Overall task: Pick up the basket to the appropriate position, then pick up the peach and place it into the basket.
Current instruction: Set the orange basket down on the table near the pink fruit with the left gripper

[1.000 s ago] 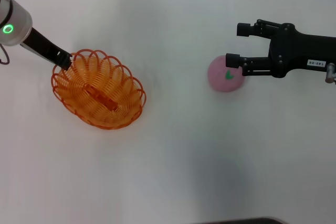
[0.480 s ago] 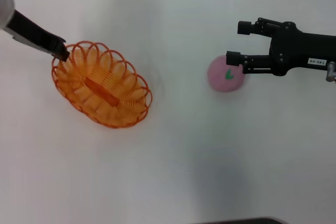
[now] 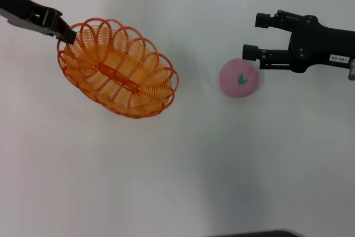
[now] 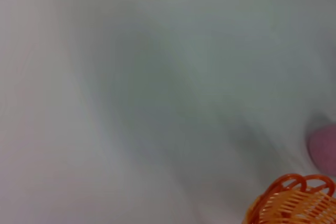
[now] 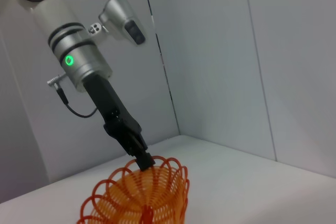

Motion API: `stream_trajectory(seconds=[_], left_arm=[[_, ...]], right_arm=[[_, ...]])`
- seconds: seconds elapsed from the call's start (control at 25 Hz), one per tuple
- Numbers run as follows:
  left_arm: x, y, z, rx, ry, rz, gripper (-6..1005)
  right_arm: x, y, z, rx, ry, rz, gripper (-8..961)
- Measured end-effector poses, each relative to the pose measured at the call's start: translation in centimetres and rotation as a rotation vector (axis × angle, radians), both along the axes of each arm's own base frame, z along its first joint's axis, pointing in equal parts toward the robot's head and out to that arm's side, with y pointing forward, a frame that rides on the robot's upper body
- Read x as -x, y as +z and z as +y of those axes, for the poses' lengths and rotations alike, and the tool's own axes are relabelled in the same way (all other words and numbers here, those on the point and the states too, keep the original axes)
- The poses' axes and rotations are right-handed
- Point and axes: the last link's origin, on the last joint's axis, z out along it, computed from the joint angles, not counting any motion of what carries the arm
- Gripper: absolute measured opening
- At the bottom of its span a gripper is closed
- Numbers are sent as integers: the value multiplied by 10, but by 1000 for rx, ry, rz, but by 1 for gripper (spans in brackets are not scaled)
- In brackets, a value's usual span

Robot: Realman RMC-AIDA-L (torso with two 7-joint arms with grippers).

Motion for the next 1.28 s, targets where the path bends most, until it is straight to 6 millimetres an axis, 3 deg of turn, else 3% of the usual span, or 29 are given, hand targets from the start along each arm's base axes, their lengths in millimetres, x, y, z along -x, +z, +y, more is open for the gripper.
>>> stream_trajectory(seconds=[0.48, 0.96, 1.28], left_arm=[[-2, -3, 5, -65, 116, -20, 59], [36, -33, -7, -241, 495, -159, 72], [55, -43, -18, -317, 615, -326, 81]], right_arm=[[2, 2, 2, -7, 12, -7, 930], [-2, 1, 6, -80, 28, -34, 930], [-1, -1, 8, -89, 28, -28, 930]])
